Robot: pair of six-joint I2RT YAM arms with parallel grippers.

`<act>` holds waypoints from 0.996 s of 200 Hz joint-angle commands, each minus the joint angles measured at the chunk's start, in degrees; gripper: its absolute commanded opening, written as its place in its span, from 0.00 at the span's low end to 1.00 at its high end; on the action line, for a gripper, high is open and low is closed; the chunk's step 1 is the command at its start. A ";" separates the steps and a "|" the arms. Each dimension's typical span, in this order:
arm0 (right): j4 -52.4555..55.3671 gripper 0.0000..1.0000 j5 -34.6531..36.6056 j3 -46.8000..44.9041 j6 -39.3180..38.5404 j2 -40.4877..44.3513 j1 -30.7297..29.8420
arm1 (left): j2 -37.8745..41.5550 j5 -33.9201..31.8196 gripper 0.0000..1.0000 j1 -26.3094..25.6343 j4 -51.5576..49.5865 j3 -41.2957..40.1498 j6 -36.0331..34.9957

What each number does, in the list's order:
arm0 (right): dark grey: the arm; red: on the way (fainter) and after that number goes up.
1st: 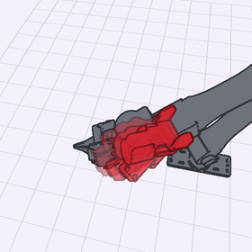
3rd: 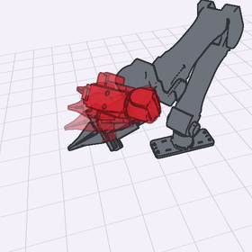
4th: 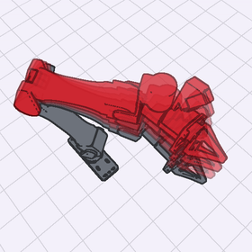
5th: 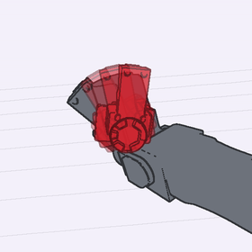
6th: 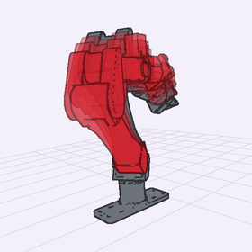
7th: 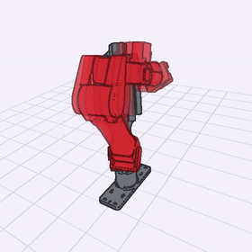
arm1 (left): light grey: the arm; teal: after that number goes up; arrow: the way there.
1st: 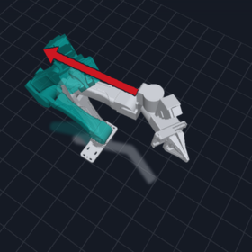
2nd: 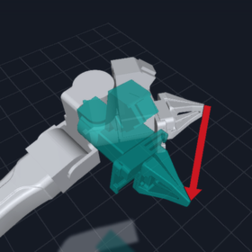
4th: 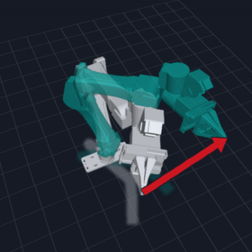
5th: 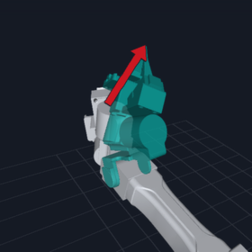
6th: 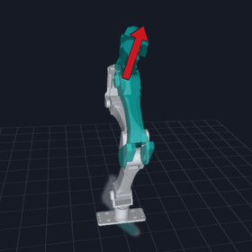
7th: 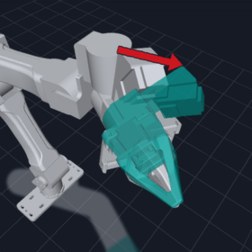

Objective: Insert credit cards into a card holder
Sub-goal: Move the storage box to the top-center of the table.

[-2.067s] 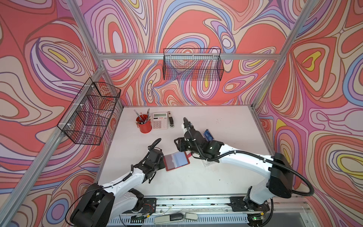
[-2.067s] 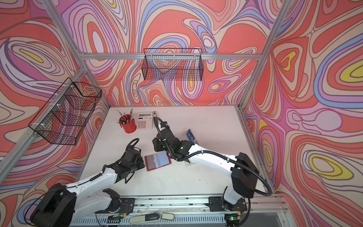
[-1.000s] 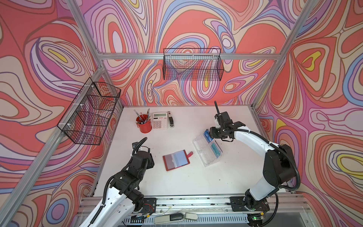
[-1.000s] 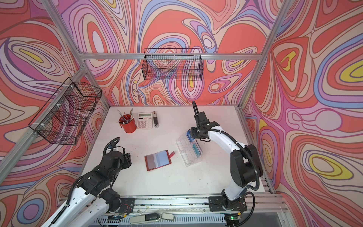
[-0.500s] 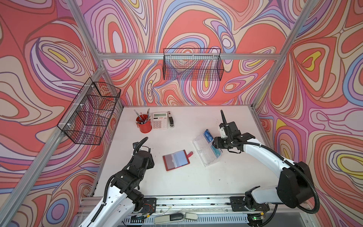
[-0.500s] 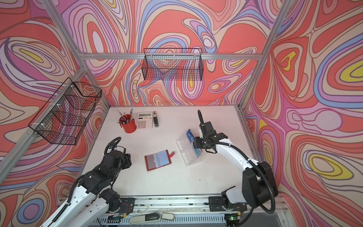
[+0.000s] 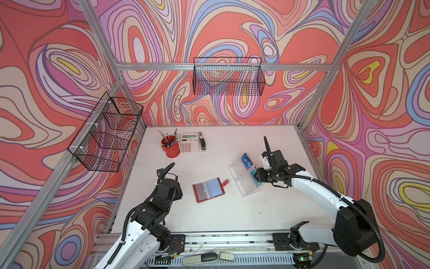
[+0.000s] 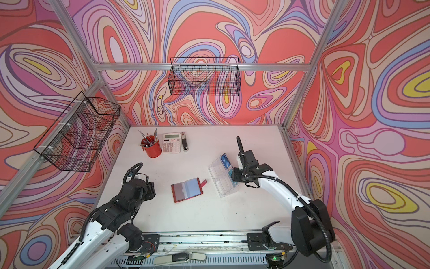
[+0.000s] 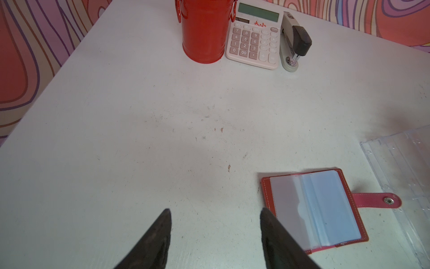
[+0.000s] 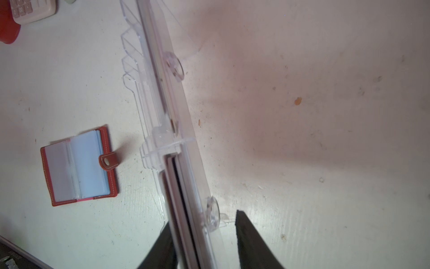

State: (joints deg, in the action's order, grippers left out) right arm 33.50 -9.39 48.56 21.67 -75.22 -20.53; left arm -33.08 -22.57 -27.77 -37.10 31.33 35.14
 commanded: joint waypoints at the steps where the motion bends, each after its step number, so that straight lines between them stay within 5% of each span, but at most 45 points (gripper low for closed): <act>1: -1.57 0.31 0.18 -1.03 1.96 -0.80 0.32 | 0.04 -1.16 0.62 -0.04 -1.66 -0.39 0.39; 56: -5.14 0.01 1.39 3.04 6.15 -10.70 0.32 | 0.16 -1.25 0.63 -0.02 -1.74 -0.39 0.54; 114: -4.30 0.04 1.10 14.17 2.77 -20.58 0.28 | 0.31 -1.59 0.63 -0.06 -1.76 -0.39 0.54; 154: 1.72 0.02 13.73 16.96 0.71 -19.40 0.32 | -0.24 -1.78 0.64 -0.03 -1.46 -0.33 0.46; 199: 3.09 0.05 17.10 17.69 -0.84 -19.88 0.32 | -0.67 -1.58 0.64 0.00 -1.63 -0.22 0.53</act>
State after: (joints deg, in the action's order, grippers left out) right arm 31.46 2.22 66.24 23.16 -94.24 -20.45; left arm -33.61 -23.00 -27.77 -37.19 31.33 35.16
